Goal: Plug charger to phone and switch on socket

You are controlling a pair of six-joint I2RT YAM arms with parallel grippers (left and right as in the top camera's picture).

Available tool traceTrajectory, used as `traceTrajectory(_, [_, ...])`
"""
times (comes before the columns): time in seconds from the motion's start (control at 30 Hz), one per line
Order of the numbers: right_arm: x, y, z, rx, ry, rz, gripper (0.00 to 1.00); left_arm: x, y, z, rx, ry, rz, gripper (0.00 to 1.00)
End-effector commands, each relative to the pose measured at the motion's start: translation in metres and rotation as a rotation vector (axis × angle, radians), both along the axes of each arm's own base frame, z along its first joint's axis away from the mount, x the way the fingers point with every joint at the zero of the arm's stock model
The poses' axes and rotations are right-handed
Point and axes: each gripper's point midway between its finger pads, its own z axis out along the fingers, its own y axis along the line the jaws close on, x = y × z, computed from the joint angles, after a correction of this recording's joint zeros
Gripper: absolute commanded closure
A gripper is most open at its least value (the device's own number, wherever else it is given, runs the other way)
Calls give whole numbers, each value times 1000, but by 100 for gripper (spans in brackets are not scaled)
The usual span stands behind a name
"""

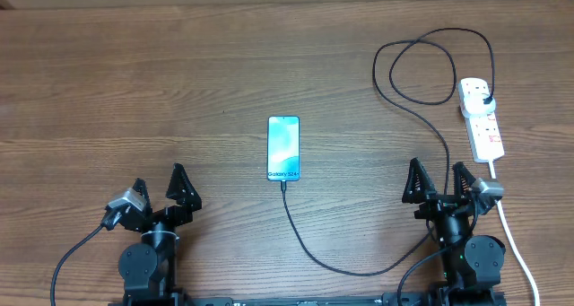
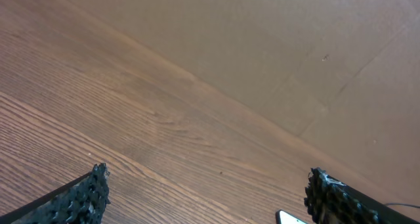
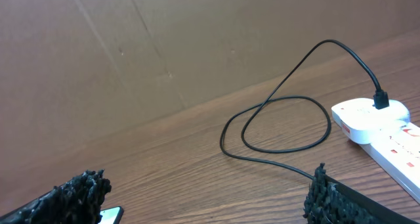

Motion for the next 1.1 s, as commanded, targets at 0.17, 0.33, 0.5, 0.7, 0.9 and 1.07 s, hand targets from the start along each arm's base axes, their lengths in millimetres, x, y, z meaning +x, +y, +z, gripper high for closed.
traceTrajectory(0.17, [0,1,-2,-1,0,3,0,0,-1,0,26,-3,-7,0])
traceTrajectory(0.33, [0,0,-2,-1,0,2,0,0,-1,0,26,-3,-7,0])
traceTrajectory(0.5, [0,0,-2,-1,0,2,0,0,-1,0,26,-3,-7,0])
traceTrajectory(0.7, [0,-6,-1,-30,-8,-28,0,0,-1,0,26,-3,-7,0])
traceTrajectory(0.9, [0,-2,-1,-331,-22,1,0,0,-1,0,26,-3,-7,0])
traceTrajectory(1.07, [0,-5,-1,-341,-22,-11,0,0,-1,0,26,-3,-7,1])
